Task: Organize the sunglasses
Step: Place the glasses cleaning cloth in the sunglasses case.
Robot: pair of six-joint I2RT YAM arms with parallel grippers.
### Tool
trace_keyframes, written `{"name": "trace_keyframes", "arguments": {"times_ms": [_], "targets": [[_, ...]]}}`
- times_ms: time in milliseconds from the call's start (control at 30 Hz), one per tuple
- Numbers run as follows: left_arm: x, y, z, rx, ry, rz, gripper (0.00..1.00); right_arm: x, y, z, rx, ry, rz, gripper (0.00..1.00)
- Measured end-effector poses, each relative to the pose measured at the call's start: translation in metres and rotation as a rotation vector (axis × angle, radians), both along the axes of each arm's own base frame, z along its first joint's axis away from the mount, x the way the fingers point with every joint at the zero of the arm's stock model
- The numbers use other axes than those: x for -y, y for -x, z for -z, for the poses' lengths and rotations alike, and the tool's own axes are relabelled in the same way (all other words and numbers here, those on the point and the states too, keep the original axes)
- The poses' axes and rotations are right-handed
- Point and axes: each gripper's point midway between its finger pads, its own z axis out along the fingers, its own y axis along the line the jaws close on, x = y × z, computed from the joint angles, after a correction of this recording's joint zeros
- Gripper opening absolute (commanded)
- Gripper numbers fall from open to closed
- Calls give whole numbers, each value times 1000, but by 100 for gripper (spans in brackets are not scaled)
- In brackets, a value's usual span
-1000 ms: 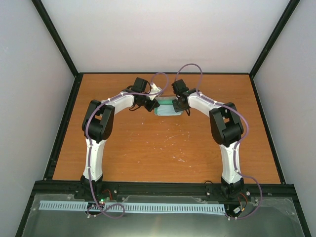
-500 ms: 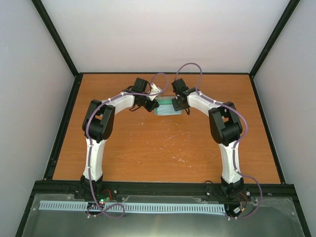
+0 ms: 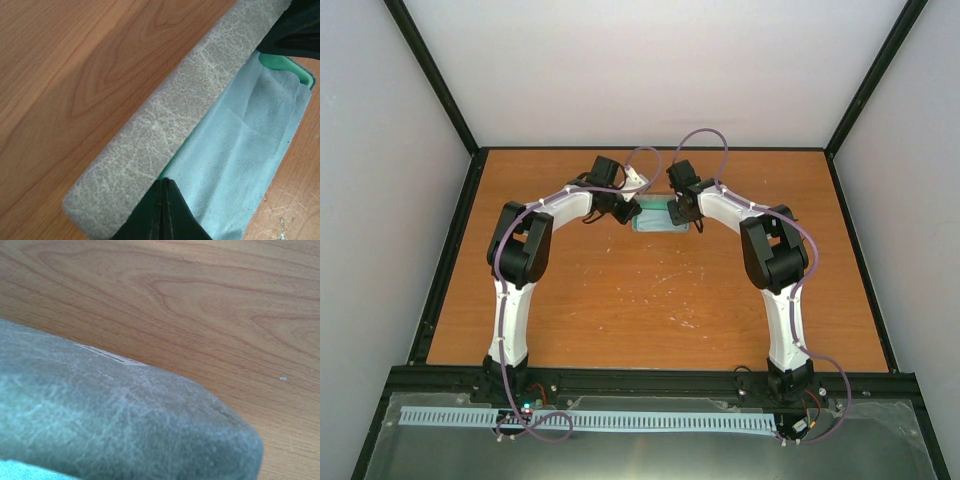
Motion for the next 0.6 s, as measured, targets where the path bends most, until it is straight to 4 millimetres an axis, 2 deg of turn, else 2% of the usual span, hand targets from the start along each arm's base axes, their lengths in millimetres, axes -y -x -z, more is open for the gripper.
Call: {"name": "trace_keyframes", "arguments": {"times_ms": [367, 600], "targets": [[-1, -1, 17, -18, -15, -4, 1, 0, -1, -1, 7, 0, 2, 3], [-1, -5, 16, 1, -14, -10, 1, 0, -2, -1, 11, -2, 3, 3]]}}
